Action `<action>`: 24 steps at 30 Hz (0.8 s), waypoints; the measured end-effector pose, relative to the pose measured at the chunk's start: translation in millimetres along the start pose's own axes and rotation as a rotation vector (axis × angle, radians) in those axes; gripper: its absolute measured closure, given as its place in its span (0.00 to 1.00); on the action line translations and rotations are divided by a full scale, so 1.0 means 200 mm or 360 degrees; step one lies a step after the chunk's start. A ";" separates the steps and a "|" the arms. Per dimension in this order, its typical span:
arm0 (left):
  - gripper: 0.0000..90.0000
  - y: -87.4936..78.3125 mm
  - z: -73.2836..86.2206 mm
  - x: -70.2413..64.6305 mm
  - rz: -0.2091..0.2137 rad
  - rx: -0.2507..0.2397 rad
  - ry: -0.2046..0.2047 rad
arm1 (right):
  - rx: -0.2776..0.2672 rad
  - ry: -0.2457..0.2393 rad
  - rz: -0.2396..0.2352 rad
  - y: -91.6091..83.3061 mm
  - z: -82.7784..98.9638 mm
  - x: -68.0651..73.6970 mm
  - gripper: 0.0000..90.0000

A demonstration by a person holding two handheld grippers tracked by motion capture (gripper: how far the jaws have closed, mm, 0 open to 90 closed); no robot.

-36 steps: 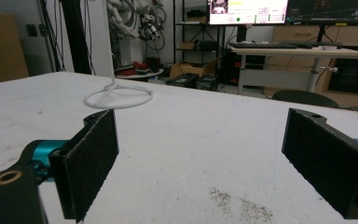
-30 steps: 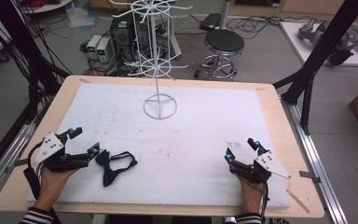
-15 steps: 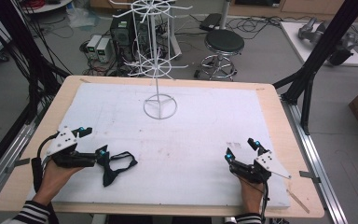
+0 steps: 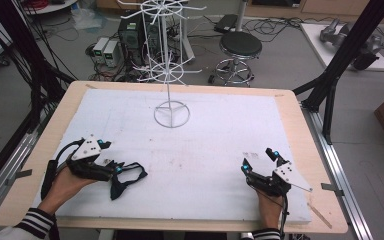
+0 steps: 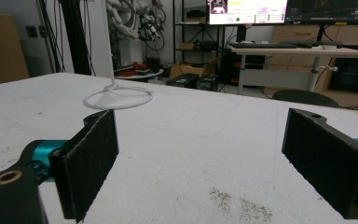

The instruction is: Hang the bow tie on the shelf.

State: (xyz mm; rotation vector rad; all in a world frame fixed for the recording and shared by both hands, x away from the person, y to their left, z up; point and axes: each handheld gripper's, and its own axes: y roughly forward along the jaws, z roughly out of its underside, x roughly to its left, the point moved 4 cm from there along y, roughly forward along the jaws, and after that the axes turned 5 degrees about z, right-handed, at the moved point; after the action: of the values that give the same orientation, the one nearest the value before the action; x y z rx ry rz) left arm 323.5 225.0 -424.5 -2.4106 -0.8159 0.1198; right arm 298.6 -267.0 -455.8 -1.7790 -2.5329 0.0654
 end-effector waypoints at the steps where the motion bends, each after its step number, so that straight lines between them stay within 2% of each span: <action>1: 0.19 0.01 0.00 0.00 0.0018 0.0037 0.0014 | -0.0001 -0.0002 0.0001 0.00 0.00 0.00 0.11; 9: 0.22 0.09 0.01 -0.03 0.0090 0.0217 0.0045 | 0.0000 -0.0001 0.0002 0.00 0.00 0.00 0.11; 11: 0.22 0.09 0.01 -0.04 0.0103 0.0238 0.0050 | 0.0000 -0.0003 0.0001 0.00 0.00 0.00 0.11; 13: 0.25 0.10 0.02 -0.05 0.0128 0.0300 0.0075 | 0.0000 -0.0001 0.0000 0.00 0.00 0.00 0.11; 20: 0.28 0.13 0.00 -0.05 0.0152 0.0445 0.0117 | 0.0000 0.0010 0.0002 0.00 0.00 0.00 0.11; 24: 0.31 0.14 0.00 -0.05 0.0156 0.0519 0.0100 | -0.0002 0.0009 0.0001 0.00 0.00 0.00 0.11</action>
State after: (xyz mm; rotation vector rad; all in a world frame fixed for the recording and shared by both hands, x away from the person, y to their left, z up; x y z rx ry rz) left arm 331.4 200.4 -440.8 -2.1341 -0.5981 0.1986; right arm 298.1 -267.3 -455.9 -1.7777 -2.5292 0.0588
